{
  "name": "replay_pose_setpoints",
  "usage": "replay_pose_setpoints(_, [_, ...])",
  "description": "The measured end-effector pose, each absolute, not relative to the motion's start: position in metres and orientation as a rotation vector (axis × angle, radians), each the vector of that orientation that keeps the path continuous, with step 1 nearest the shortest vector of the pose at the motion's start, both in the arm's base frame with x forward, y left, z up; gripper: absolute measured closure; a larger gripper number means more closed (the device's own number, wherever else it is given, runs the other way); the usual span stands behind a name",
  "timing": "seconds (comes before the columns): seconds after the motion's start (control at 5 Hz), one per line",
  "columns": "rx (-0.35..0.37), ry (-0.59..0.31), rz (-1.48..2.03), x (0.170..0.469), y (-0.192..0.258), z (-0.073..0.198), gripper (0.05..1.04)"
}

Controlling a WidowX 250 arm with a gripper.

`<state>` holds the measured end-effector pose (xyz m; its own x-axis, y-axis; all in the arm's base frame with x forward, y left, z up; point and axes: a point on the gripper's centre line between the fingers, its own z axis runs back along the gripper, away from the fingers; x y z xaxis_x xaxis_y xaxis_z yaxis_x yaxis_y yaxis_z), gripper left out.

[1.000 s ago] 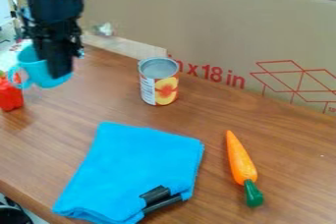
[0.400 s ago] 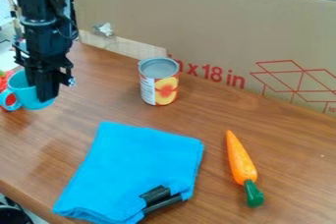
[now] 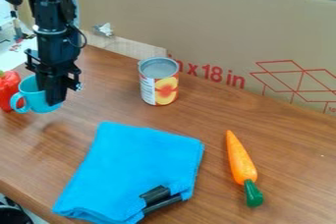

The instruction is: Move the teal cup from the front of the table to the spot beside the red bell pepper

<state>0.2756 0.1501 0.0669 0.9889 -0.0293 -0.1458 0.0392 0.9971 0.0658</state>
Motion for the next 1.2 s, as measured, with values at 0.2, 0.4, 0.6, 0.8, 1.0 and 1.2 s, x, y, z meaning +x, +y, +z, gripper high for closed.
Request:
replay_pose_setpoints(0.2, [0.043, 0.133, -0.034, 0.283, 0.149, 0.063, 0.983])
replay_pose_setpoints(0.4, [0.046, 0.150, 0.003, 0.285, 0.151, 0.052, 0.983])
replay_pose_setpoints(0.6, [0.053, 0.164, 0.032, 0.291, 0.154, 0.039, 0.983])
replay_pose_setpoints(0.8, [0.055, 0.141, 0.043, 0.295, 0.155, 0.038, 0.948])
replay_pose_setpoints(1.0, [0.030, 0.131, 0.054, 0.296, 0.150, 0.037, 0.732])
replay_pose_setpoints(1.2, [0.014, 0.117, 0.058, 0.291, 0.145, 0.038, 0.423])
